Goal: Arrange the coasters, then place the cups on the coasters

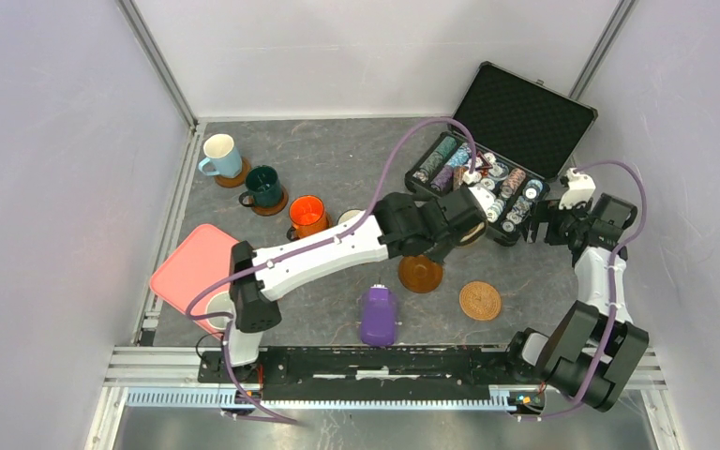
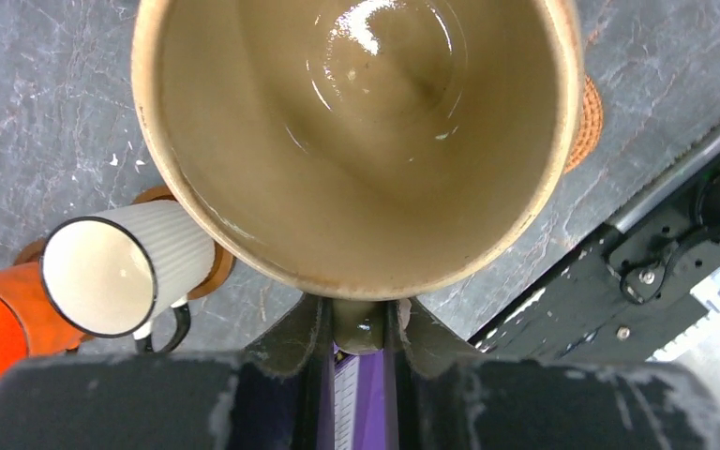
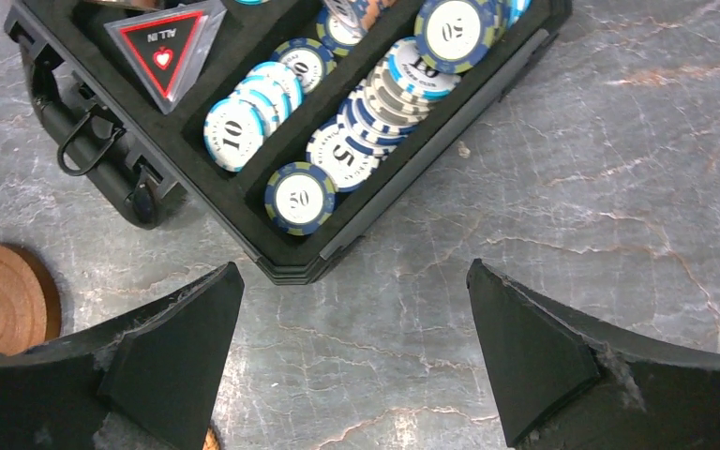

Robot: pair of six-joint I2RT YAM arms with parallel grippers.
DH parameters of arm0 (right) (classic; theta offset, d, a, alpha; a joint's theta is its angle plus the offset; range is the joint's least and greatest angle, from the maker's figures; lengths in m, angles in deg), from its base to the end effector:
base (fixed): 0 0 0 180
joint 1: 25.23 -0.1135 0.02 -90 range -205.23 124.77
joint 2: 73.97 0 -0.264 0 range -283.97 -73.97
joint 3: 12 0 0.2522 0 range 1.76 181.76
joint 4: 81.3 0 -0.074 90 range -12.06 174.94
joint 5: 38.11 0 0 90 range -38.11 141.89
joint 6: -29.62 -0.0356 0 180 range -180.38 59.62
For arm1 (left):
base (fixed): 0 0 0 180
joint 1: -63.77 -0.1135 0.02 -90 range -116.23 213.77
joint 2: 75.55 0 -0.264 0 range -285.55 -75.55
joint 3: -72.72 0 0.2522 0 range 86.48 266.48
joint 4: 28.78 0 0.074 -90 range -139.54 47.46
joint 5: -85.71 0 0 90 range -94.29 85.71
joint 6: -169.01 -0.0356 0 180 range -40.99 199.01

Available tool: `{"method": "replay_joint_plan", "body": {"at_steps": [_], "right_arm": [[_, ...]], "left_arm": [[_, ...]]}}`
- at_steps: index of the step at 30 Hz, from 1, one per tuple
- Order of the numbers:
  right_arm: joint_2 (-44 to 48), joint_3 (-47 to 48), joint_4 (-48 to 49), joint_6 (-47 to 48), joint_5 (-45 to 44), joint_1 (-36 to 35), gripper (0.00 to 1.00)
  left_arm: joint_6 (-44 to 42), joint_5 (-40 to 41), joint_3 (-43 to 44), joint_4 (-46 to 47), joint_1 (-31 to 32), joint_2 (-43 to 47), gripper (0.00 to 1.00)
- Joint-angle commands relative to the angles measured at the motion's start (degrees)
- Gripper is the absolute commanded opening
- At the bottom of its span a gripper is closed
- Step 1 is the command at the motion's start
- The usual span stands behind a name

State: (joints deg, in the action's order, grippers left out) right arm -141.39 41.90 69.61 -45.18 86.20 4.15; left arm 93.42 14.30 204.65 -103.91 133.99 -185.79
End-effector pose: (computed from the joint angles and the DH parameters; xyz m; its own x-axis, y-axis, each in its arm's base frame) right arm 0.2189 -0.1002 0.2283 -0.5808 0.0784 -0.8103 -0.1125 0.9781 0.1753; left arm 0.1494 -0.3818 0.3679 -0.4692 0.6078 -0.6406 0.7340 0.6718 0.0998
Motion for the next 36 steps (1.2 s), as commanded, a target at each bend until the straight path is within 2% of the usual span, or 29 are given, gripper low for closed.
{"method": "replay_joint_plan", "body": {"at_steps": [1,12,17,20,36], "right_arm": [[2.2,-0.4,3.4,-1.7,-2.6,0.9,0.98],[4.7,-1.9,5.7,-4.1,-8.5,2.6,0.98],[5.6,-2.5,6.5,-5.5,-8.7,3.8,0.98],[5.5,-2.5,6.6,-5.6,-7.9,3.9,0.98],[5.5,-2.3,6.4,-5.7,-6.9,4.0,0.98]], "left_arm": [[10.2,7.9,6.0,4.9,3.9,-1.5,0.02],[21.4,-0.9,3.2,5.5,6.3,-10.3,0.02],[22.8,1.1,3.4,6.1,8.7,-14.1,0.03],[23.9,1.4,3.5,6.2,8.9,-15.7,0.06],[23.7,-1.1,7.4,6.3,9.7,-21.6,0.13]]}}
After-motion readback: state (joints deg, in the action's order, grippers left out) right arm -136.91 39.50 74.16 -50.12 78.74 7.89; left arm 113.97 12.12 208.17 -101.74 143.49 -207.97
